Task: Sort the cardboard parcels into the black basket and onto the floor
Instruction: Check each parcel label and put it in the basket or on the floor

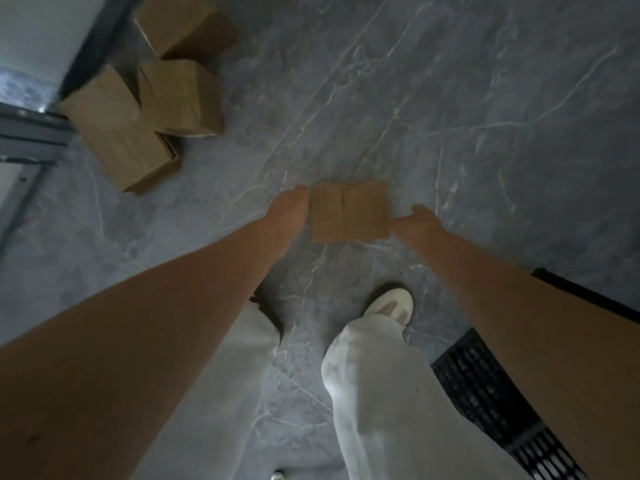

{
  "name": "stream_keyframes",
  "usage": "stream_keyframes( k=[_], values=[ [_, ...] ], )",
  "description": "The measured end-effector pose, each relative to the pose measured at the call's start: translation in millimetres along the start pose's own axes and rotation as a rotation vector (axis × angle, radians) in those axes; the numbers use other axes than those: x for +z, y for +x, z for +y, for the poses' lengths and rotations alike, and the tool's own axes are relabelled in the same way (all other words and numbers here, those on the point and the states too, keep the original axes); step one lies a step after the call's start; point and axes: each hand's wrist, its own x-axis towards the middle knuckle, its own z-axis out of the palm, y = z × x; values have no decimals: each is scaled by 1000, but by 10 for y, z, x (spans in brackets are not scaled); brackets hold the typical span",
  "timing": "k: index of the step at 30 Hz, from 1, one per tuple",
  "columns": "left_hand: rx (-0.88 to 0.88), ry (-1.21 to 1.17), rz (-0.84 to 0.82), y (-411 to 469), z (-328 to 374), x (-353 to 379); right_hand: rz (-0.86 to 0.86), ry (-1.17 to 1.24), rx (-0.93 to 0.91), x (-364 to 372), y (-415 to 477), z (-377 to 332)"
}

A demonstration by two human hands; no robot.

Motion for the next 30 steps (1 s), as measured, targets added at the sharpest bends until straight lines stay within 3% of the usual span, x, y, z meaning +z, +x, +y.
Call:
stream_keyframes(
  k=[5,10,18,22,25,30],
  values=[
    [-59,-200,-84,244,-82,223,-65,112,67,212,242,-153],
    [10,-313,-101,-115,63,-39,-50,346,150,-89,-218,-344],
    [148,-404,-54,-2087,1249,-1690,-49,409,-85,-1204,-2161,-1636],
    [376,-302,151,-3144,1669,-2608,-148,440,-258,-1726,-3340,-2296],
    [475,-339,249,-3868,1751,-3072,-201,499,-384,-2058,-4080,-2559],
    [628,-600,294,-5182,1521,-3482,-263,509,-661,-2438,-5314,-2713]
  ],
)
